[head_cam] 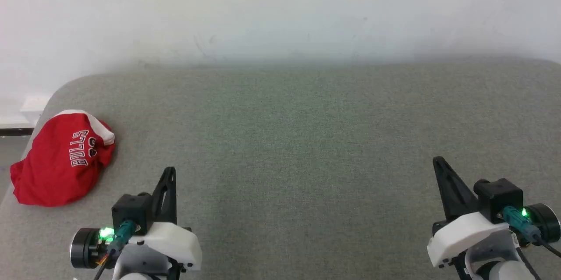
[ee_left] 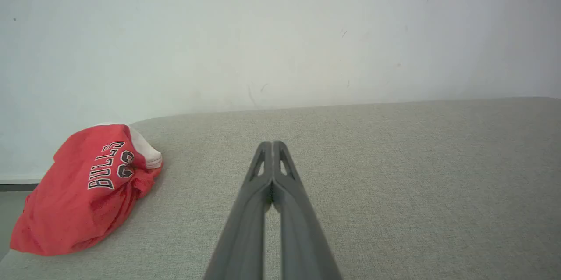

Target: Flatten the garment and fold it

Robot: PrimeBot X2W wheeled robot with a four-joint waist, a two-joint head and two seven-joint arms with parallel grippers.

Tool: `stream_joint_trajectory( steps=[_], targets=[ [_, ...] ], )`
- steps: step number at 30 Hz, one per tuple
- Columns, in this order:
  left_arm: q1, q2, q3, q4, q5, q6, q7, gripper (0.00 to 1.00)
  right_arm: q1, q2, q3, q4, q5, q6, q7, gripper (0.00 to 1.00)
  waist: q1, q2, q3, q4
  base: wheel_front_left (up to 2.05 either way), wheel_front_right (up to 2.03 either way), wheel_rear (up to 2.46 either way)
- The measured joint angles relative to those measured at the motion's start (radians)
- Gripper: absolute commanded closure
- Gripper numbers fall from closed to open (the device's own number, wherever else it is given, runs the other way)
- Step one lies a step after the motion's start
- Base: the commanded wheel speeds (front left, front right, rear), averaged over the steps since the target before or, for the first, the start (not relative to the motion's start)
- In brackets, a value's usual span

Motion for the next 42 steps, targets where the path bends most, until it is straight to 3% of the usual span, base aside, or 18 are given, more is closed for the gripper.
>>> stream_joint_trajectory(
  steps=[35, 36, 42],
  targets=[
    [0.0, 0.0, 0.0, 0.0, 0.0, 0.0, 0.0, 1.0, 0.0, 0.0, 0.0, 0.0, 0.0, 0.0, 0.0, 1.0, 0.0, 0.0, 0.0, 0.0, 0.0, 0.0, 0.0],
    [0.0, 0.001, -0.001, 0.0, 0.0, 0.001, 0.0, 0.0, 0.001, -0.001, 0.0, 0.0, 0.0, 0.0, 0.0, 0.0, 0.0, 0.0, 0.0, 0.0, 0.0, 0.0, 0.0],
    [0.0, 0.001, -0.006, 0.0, 0.0, 0.003, -0.002, 0.0, 0.002, -0.001, -0.007, 0.0, 0.002, 0.0, -0.002, 0.0, 0.0, 0.0, 0.001, 0.0, 0.0, 0.0, 0.0]
  ],
)
